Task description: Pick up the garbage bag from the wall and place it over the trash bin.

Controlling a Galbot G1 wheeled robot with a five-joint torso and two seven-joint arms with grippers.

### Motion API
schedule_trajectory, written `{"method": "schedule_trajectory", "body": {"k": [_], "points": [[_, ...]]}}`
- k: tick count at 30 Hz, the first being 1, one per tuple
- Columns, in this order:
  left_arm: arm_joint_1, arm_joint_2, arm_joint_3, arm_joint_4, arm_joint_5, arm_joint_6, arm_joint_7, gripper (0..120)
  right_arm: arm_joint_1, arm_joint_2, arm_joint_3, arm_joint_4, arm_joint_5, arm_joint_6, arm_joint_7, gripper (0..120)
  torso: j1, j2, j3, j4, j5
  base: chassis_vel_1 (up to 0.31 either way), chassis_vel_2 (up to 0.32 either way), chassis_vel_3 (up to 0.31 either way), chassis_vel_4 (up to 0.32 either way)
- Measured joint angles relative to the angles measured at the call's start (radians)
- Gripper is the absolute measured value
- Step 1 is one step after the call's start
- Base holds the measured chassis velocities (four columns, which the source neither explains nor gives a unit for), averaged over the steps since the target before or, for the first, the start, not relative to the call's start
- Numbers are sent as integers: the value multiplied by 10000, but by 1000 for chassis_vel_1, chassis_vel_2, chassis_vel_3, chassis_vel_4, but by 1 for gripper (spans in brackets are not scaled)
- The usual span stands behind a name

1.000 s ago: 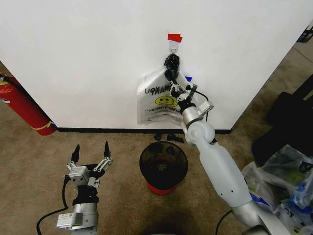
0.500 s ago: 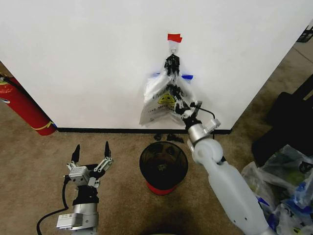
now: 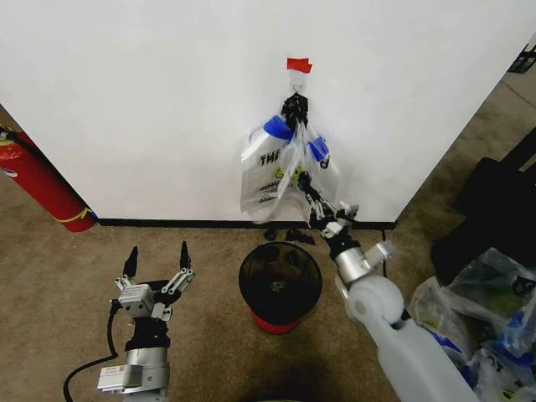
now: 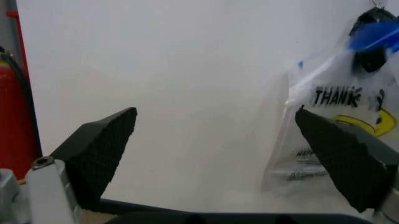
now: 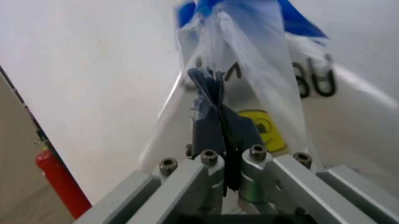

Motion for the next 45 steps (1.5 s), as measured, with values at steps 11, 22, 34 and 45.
{"method": "schedule_trajectory", "body": {"k": [11, 22, 34, 45], "points": [[-50, 135, 75, 52, -64, -25, -1, 100, -2393, -382, 1134, 845, -696, 759, -554, 0, 0, 0, 0, -1, 1, 0, 0, 0, 0], [-117, 197, 113, 85, -199, -76, -6, 100, -4171, -378, 2126, 1536, -1373, 1719, -1070, 0, 0, -1, 1, 1, 0, 0, 0, 0, 0], [-83, 250, 68, 19, -322, -95, -6, 100, -5692, 152, 2795, 1279, -1758, 3133, -1616, 0, 1, -1, 1, -1, 0, 0, 0, 0, 0], [-145, 257, 95, 100, -355, -79, -6, 100, -6773, 363, 3365, 853, -1766, 4586, -2395, 0, 1, -1, 1, -1, 0, 0, 0, 0, 0]]}}
